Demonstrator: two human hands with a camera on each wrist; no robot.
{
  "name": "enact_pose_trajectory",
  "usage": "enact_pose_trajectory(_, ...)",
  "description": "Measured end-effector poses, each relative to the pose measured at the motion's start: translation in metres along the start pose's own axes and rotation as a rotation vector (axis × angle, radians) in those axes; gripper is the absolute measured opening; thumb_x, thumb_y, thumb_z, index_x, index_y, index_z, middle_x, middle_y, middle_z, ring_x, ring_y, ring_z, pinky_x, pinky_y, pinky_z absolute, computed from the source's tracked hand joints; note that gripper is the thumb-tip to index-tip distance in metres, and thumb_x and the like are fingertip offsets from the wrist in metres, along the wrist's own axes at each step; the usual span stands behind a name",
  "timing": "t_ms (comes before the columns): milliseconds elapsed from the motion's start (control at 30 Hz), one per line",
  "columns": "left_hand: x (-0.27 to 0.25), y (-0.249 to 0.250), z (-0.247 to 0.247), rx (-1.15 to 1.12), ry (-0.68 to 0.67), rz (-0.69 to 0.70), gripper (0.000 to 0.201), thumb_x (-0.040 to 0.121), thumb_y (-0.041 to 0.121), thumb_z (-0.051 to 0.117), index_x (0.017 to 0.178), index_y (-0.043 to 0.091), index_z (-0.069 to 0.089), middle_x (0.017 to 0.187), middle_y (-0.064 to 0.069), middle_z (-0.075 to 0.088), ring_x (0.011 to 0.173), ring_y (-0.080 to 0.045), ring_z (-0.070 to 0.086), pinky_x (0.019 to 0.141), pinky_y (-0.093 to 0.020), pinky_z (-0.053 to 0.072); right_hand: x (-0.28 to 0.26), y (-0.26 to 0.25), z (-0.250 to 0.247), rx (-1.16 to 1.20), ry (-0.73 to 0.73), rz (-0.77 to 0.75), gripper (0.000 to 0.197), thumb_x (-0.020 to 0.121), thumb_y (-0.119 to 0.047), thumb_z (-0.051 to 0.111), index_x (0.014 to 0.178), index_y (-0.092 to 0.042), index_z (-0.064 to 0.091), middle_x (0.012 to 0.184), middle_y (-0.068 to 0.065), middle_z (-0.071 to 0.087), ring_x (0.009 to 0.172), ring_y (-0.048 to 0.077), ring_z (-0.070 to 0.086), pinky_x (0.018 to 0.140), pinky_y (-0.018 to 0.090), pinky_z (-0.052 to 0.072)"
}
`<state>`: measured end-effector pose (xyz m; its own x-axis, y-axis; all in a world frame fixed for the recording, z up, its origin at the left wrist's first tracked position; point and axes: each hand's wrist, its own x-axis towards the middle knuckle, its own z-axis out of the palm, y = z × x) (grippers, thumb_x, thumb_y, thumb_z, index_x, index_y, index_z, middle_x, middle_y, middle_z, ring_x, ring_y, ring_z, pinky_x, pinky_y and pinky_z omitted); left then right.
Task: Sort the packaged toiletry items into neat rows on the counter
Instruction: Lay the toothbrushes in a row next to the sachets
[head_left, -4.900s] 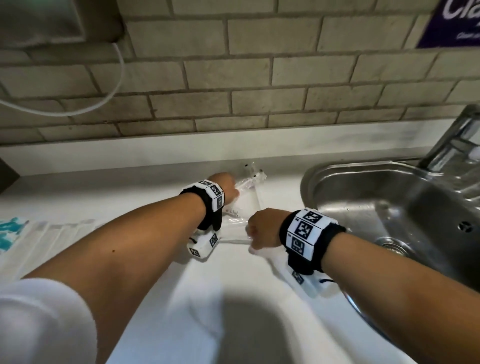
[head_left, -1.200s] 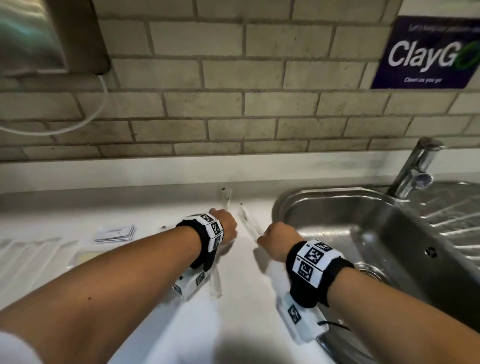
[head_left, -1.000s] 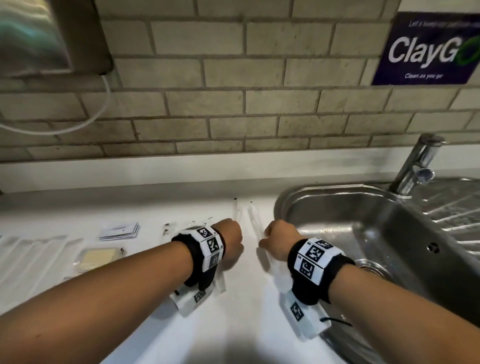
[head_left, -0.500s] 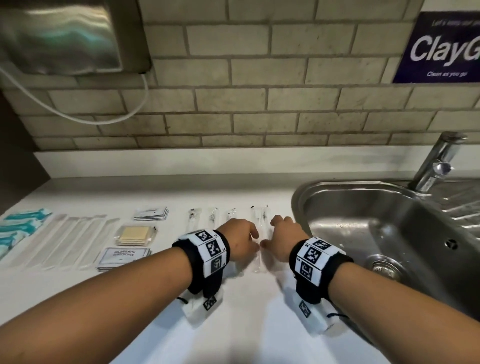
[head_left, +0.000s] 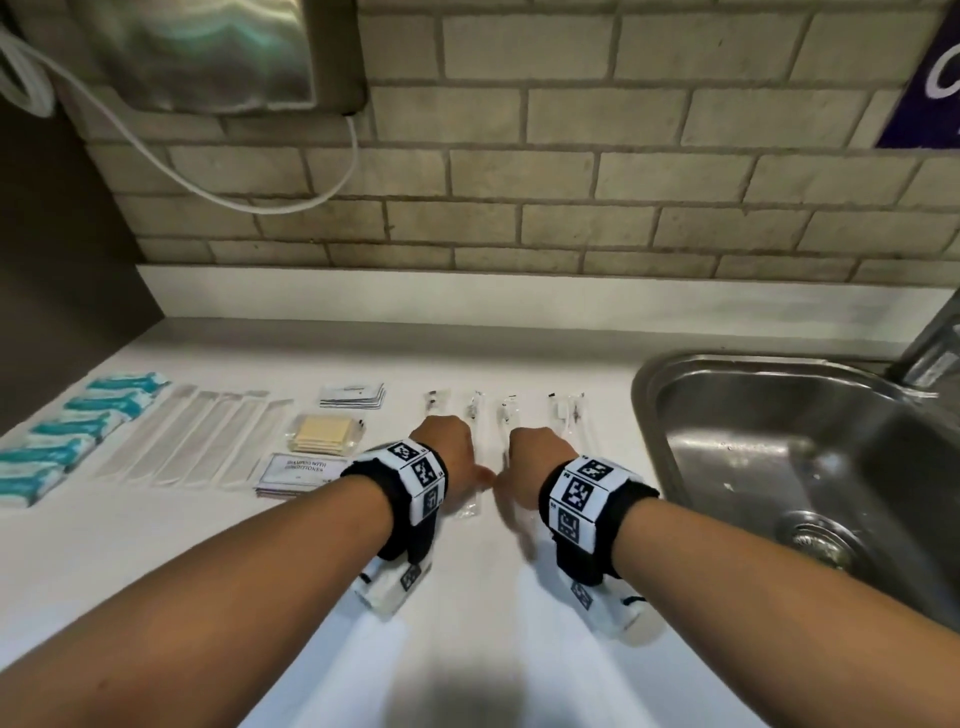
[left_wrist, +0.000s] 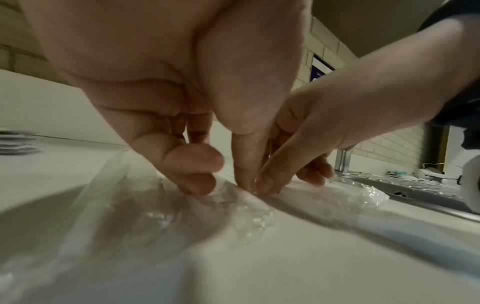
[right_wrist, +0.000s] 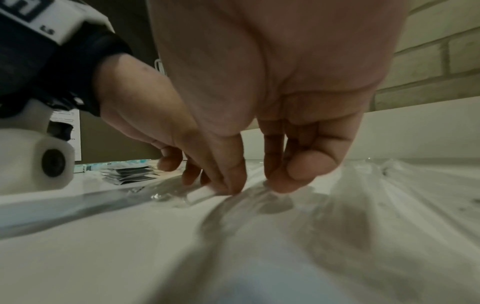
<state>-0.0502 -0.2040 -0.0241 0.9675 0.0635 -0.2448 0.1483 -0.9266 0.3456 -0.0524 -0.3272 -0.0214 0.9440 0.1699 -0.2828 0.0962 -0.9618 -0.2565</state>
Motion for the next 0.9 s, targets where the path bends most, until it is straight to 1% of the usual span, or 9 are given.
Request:
enact_pose_trajectory(100,0.002,0.001,-0.002,-0.016,-0.028,-0.043,0.037,0.070,0.041,0.081,0.085,0.010,0.068,0.083,-0.005,0.070,0.077,-0.021,0.067,0.073,-0.031,0.057,0.005,-0.003,-0.005,-0.006,-0.032,0.028,0.026,0.084,-0.025,0.069,0.103,-0.009,0.061,0.101,0.007,0.067,0.090,0.024,0.067,0.071,0.027,0.054)
enact_pose_trajectory(267,0.008,0.002,-0.006,-0.053,-0.046,-0.039,0.030,0.077,0.030,0.069,0.058,0.012,0.053,0.058,-0.003,0.054,0.060,-0.021,0.057,0.054,-0.025,0.042,0.002,-0.005,-0.019,0.028,-0.023,0.073,0.036,0.091,-0.015,0.058,0.123,-0.003,0.048,0.121,0.012,0.062,0.107,0.027,0.064,0.072,0.028,0.045)
enact_pose_trajectory(333,0.009,0.004,-0.008,-0.149,-0.013,-0.015,0.022,0.083,0.027,0.064,0.070,0.012,0.054,0.067,-0.002,0.053,0.068,-0.022,0.054,0.058,-0.026,0.040,0.004,-0.005,-0.025,0.139,-0.003,0.105,0.045,0.090,-0.015,0.060,0.128,-0.003,0.039,0.120,0.013,0.059,0.104,0.029,0.064,0.061,0.027,0.044)
enact_pose_trajectory(400,0.006,0.005,-0.009,-0.218,0.003,-0.012,0.020,0.087,0.024,0.062,0.098,0.009,0.056,0.089,-0.006,0.059,0.090,-0.026,0.060,0.068,-0.026,0.041,0.005,-0.007,-0.027,0.236,0.017,0.138,0.047,0.089,-0.011,0.057,0.128,-0.002,0.034,0.117,0.014,0.059,0.100,0.031,0.066,0.048,0.026,0.038)
enact_pose_trajectory(467,0.008,0.005,-0.003,-0.225,-0.007,-0.012,0.023,0.087,0.022,0.060,0.100,0.003,0.059,0.089,-0.014,0.065,0.092,-0.033,0.063,0.062,-0.027,0.040,0.006,-0.007,-0.026,0.251,0.002,0.166,0.042,0.091,-0.008,0.055,0.127,0.000,0.035,0.117,0.015,0.060,0.097,0.030,0.065,0.048,0.026,0.037)
enact_pose_trajectory(567,0.011,0.002,0.003,-0.214,-0.012,-0.014,0.031,0.084,0.021,0.058,0.056,0.009,0.048,0.054,-0.009,0.049,0.065,-0.031,0.053,0.052,-0.028,0.036,0.008,-0.004,-0.020,0.176,-0.041,0.165,0.011,0.093,-0.009,0.053,0.084,-0.006,0.048,0.087,0.008,0.058,0.069,0.019,0.054,0.044,0.022,0.031)
enact_pose_trajectory(667,0.012,0.000,0.002,-0.199,-0.026,-0.031,0.026,0.084,0.023,0.056,0.062,0.009,0.058,0.066,-0.009,0.065,0.069,-0.029,0.061,0.068,-0.033,0.052,0.007,-0.003,-0.016,0.122,-0.044,0.162,0.033,0.092,-0.006,0.052,0.063,-0.011,0.038,0.065,0.002,0.045,0.054,0.013,0.045,0.043,0.020,0.031)
enact_pose_trajectory(800,0.014,-0.007,0.001,-0.131,-0.033,-0.056,0.024,0.082,0.020,0.055,0.060,0.011,0.056,0.066,-0.006,0.060,0.071,-0.026,0.062,0.063,-0.030,0.050,0.006,-0.003,-0.016,0.091,-0.067,0.111,0.019,0.091,-0.006,0.055,0.072,-0.006,0.051,0.102,0.014,0.065,0.101,0.029,0.067,0.075,0.028,0.054)
enact_pose_trajectory(900,0.015,-0.012,0.000,-0.100,-0.029,-0.063,0.016,0.081,0.017,0.058,0.070,0.008,0.063,0.071,-0.007,0.062,0.075,-0.026,0.065,0.060,-0.027,0.048,0.002,-0.004,-0.017,0.034,-0.050,0.119,0.028,0.092,0.000,0.052,0.066,-0.007,0.043,0.098,0.012,0.067,0.103,0.026,0.068,0.063,0.024,0.047)
